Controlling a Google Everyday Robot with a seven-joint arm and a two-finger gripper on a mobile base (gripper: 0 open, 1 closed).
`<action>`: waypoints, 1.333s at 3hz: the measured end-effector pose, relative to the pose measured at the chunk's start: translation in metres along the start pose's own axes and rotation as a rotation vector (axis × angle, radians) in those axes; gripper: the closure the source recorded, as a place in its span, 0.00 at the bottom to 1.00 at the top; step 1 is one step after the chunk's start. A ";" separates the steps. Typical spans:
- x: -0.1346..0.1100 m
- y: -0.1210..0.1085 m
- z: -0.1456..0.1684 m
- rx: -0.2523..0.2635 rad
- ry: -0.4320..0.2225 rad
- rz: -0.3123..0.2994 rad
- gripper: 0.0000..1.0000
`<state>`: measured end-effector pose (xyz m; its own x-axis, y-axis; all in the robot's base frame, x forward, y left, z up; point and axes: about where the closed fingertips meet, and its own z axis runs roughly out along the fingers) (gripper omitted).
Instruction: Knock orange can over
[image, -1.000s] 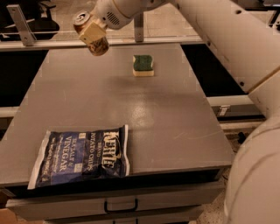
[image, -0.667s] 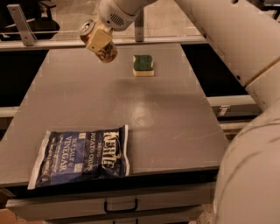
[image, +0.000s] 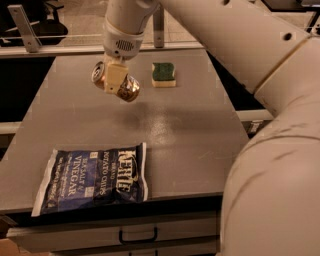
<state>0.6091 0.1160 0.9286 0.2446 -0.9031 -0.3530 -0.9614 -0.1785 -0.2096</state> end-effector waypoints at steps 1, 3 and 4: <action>-0.006 0.015 0.020 -0.075 0.064 -0.051 0.82; -0.026 0.018 0.033 -0.116 0.088 -0.119 0.36; -0.035 0.021 0.034 -0.122 0.074 -0.131 0.13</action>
Offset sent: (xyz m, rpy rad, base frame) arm -0.0246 0.0338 -0.0282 -0.1699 0.0600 0.1542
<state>0.5845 0.1572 0.9058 0.3631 -0.8944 -0.2613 -0.9312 -0.3385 -0.1354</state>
